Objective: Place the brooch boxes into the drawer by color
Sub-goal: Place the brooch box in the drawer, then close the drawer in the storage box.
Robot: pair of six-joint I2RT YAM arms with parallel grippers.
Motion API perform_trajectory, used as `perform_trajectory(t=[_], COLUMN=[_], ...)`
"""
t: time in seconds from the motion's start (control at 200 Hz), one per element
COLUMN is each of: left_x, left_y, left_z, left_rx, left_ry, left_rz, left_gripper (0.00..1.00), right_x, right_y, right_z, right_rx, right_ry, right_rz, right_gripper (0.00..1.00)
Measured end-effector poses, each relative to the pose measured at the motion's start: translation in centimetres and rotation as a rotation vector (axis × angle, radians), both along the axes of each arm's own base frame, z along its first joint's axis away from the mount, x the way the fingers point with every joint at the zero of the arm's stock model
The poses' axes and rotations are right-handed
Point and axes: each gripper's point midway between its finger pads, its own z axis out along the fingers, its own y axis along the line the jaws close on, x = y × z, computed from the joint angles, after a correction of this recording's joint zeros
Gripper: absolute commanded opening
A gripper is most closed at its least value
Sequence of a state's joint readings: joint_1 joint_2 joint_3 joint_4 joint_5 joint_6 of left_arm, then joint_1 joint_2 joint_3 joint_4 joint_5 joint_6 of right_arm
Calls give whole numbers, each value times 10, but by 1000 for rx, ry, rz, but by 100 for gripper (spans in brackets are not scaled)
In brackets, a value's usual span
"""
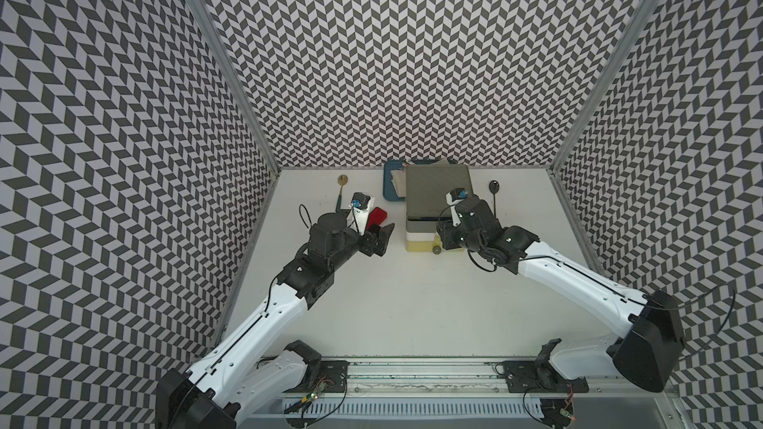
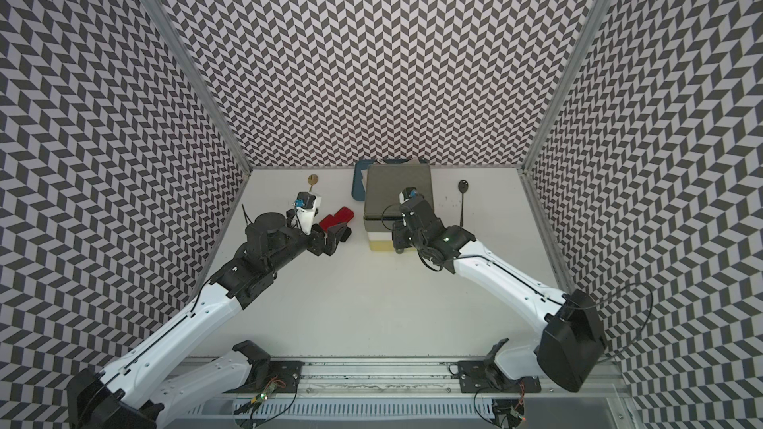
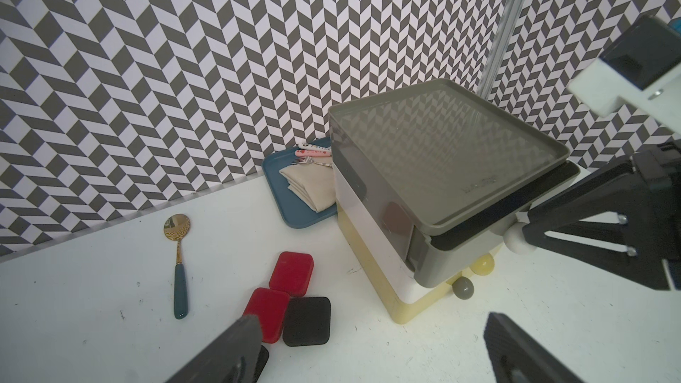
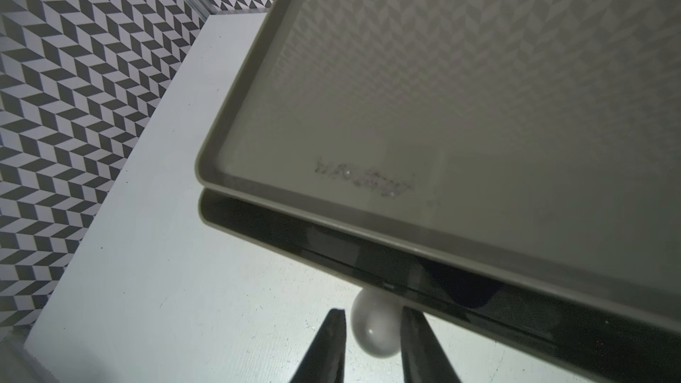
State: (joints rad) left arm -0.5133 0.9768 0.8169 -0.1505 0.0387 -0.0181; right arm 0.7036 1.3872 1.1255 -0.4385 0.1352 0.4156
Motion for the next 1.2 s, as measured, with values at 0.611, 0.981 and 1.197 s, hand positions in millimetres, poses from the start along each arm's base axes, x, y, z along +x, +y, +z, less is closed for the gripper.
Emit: perform_trajectory(t=[0.611,0.981,1.197], left_x=[6,7,7], left_y=[8,8,8], left_z=[1,1,0], left_rx=[-80,-95,-98], left_ry=[22,25,29], left_rz=[22,23,24], left_gripper=[100,100,100], right_x=[6,-22,-27], right_y=[-13,-41,-52], right_z=[0,21,-9], right_rx=[33,83,30], right_ry=[-103,-173,-124], right_rz=[-73,-91,-109], right_gripper=[38,38,0])
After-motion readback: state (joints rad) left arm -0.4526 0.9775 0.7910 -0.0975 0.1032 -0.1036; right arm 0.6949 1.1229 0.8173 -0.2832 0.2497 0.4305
